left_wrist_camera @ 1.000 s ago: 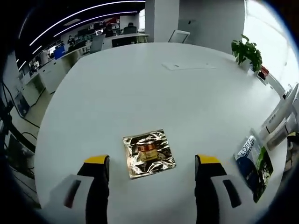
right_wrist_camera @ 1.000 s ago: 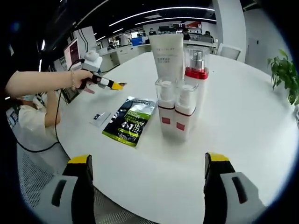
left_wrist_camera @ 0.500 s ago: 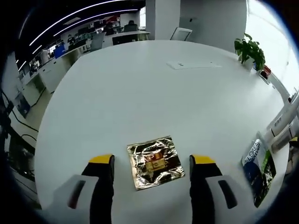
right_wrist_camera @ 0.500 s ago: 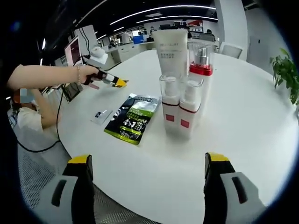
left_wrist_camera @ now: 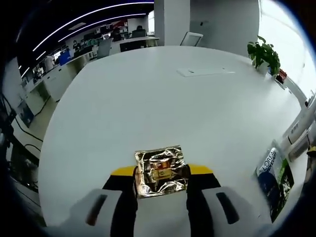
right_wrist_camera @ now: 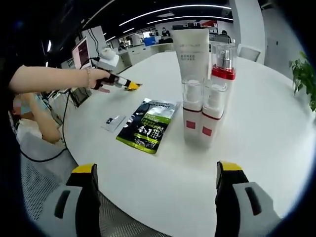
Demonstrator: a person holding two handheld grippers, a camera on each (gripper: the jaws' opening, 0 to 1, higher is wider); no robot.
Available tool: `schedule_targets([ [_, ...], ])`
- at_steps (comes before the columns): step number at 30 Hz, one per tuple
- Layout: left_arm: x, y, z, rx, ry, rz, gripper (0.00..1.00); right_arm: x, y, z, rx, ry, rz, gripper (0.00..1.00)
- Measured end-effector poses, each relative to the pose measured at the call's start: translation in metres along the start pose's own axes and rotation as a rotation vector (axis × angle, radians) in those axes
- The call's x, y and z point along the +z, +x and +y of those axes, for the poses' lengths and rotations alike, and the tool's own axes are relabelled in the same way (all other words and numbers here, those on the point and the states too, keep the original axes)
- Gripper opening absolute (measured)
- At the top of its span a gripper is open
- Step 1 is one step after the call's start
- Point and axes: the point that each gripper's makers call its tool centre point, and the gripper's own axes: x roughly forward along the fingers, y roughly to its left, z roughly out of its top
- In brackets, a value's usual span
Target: Arrange the skincare products in the storage area until every visible bottle or jar stands upright without overlapping.
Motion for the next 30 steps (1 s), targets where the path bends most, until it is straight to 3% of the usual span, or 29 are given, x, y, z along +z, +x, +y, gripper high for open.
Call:
schedule_targets([
  [7,-0.005,-0.017,-0.003,-0.009,-0.017,-0.011,0.32,0.001,0.001,0.01,0.026,-0.009,-0.003,0.99],
  [17,-0.019,-0.046,-0.003,-0.004,-0.05,-0.047,0.32,0.017,0.008,0.036,0.097,-0.054,-0.039,0.99],
  [21,-0.018,-0.065,-0.005,-0.003,-0.062,-0.077,0.32,0.023,0.01,0.048,0.126,-0.07,-0.053,0.98],
  [30,-0.039,-0.111,-0.017,-0.007,-0.079,-0.149,0.32,0.041,0.007,0.067,0.182,-0.092,-0.097,0.9],
])
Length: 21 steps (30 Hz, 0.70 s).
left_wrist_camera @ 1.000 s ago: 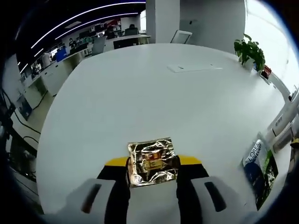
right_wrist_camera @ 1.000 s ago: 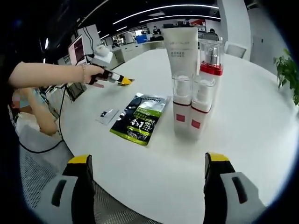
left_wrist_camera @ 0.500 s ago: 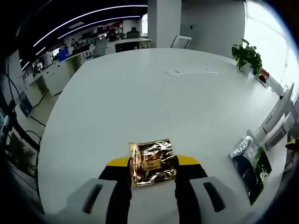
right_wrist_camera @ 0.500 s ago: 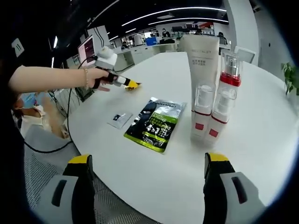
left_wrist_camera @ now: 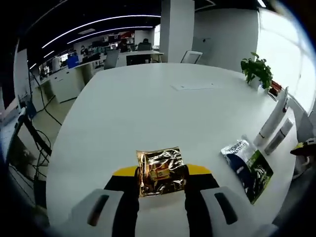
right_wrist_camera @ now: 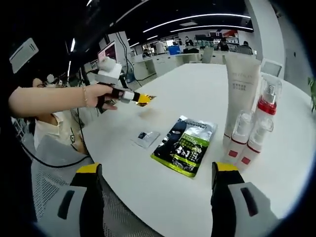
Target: Arrange the skincare products in the storage area until every visible bottle or jar stands upright without overlapping.
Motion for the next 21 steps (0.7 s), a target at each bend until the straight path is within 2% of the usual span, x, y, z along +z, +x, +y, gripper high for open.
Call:
schedule_targets([
  [6,-0.01,-0.029,-0.012,-0.01,0.006,-0.048,0.32,0.02,0.001,0.007,0.024,-0.024,-0.05,0.84],
  [12,-0.017,-0.053,-0.024,-0.015,0.028,-0.068,0.32,0.036,0.007,0.019,0.073,-0.043,-0.091,0.77],
  [17,-0.012,-0.078,-0.044,-0.028,0.05,-0.107,0.32,0.053,0.013,0.029,0.104,-0.051,-0.127,0.71],
  [21,-0.013,-0.092,-0.05,-0.028,0.085,-0.127,0.32,0.068,0.016,0.033,0.117,-0.058,-0.163,0.68],
])
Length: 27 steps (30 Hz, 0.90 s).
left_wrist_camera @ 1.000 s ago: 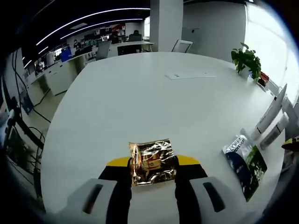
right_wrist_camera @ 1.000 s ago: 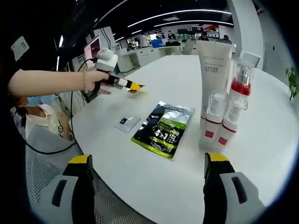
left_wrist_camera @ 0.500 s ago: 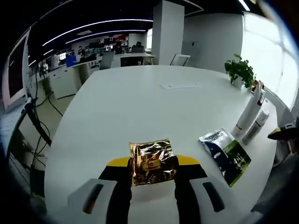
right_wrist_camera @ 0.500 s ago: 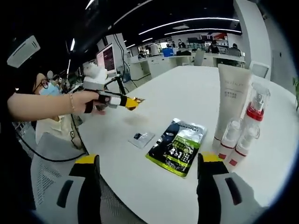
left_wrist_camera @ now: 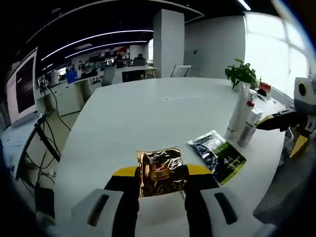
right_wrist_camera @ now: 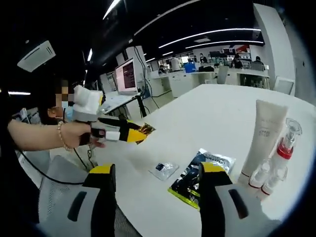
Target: Arrange the skincare products in the storage area until every visible bottle or jar stands upright without overlapping.
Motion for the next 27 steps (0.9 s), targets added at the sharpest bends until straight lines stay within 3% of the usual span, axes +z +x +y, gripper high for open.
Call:
schedule_targets([
  [3,0.007,-0.013,-0.015,-0.017,0.022,-0.023,0.32,0.009,0.004,0.003,0.017,0.012,-0.028,0.64],
  [7,0.021,-0.029,-0.033,-0.043,0.067,-0.068,0.32,0.023,0.009,0.014,0.077,0.074,-0.08,0.64],
  [8,0.023,-0.032,-0.037,-0.049,0.075,-0.072,0.32,0.027,0.009,0.019,0.099,0.123,-0.095,0.62],
  [10,0.029,-0.038,-0.048,-0.075,0.09,-0.093,0.32,0.032,0.01,0.024,0.145,0.17,-0.103,0.56],
  [13,0.033,-0.045,-0.06,-0.088,0.109,-0.115,0.32,0.041,0.012,0.027,0.154,0.19,-0.136,0.48],
  [23,0.047,-0.064,-0.087,-0.122,0.191,-0.168,0.32,0.045,0.02,0.029,0.175,0.334,-0.132,0.28],
  [27,0.05,-0.067,-0.09,-0.129,0.221,-0.177,0.33,0.047,0.022,0.038,0.213,0.391,-0.126,0.26],
])
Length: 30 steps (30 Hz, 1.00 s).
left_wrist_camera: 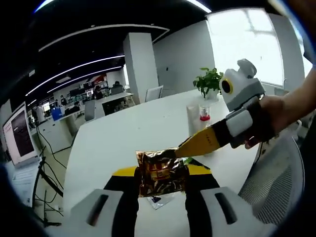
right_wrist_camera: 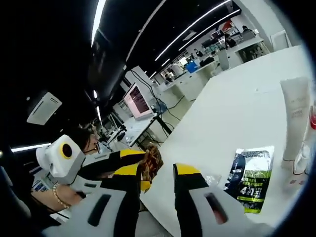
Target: Arrange the skincare products in the storage area until every visible bottle or jar stands upright without overlapping.
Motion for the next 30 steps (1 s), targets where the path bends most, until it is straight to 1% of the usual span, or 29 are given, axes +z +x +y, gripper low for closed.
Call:
schedule_targets([
  [1,0.001,0.0,0.0,-0.002,-0.005,-0.004,0.33,0.002,0.0,-0.001,0.003,0.001,-0.002,0.24],
  [3,0.003,-0.001,0.0,-0.005,-0.012,-0.012,0.33,0.004,0.001,-0.002,0.003,-0.004,-0.002,0.18],
  [6,0.003,-0.001,0.001,-0.004,0.002,-0.008,0.33,0.006,0.002,-0.006,0.003,0.017,-0.003,0.12],
  [10,0.004,-0.001,-0.001,-0.011,-0.004,-0.007,0.33,0.005,0.002,-0.002,0.008,0.013,-0.009,0.03],
  [11,0.004,0.0,-0.002,-0.017,0.0,-0.003,0.33,0.006,0.003,-0.002,0.015,0.021,-0.023,0.01],
  [12,0.004,0.0,-0.001,-0.015,0.003,-0.002,0.33,0.01,0.003,0.0,0.025,0.012,-0.051,0.01],
  [13,0.004,0.0,-0.001,-0.025,-0.007,-0.005,0.32,0.013,0.002,-0.003,0.007,0.016,-0.069,0.01],
  [14,0.004,0.0,0.0,-0.032,-0.033,-0.009,0.33,0.014,0.001,-0.002,0.018,0.01,-0.069,0.01],
  [16,0.003,0.0,0.001,-0.04,-0.074,-0.02,0.37,0.016,-0.001,0.002,0.035,0.038,-0.078,0.01],
  [19,0.001,-0.002,0.005,-0.047,-0.085,-0.019,0.4,0.018,-0.001,-0.002,0.035,0.051,-0.074,0.01],
  [21,-0.002,-0.004,0.008,-0.062,-0.136,-0.021,0.4,0.019,-0.002,-0.003,0.036,0.052,-0.073,0.01],
  [22,-0.001,-0.005,0.006,-0.078,-0.201,-0.036,0.39,0.019,-0.002,-0.004,0.034,0.046,-0.072,0.01],
  [24,-0.004,-0.005,0.008,-0.098,-0.221,-0.028,0.39,0.02,-0.002,-0.004,0.037,0.045,-0.073,0.01],
  [26,-0.005,-0.005,0.006,-0.146,-0.283,-0.041,0.38,0.019,-0.003,-0.003,0.038,0.041,-0.068,0.01],
  [27,-0.005,-0.006,0.005,-0.168,-0.339,-0.048,0.36,0.019,-0.003,-0.004,0.039,0.036,-0.068,0.01],
  [29,-0.005,-0.006,0.006,-0.183,-0.412,-0.06,0.33,0.019,-0.004,-0.002,0.04,0.035,-0.064,0.01],
  [30,-0.005,-0.006,0.006,-0.182,-0.418,-0.062,0.31,0.019,-0.004,-0.002,0.04,0.035,-0.064,0.01],
])
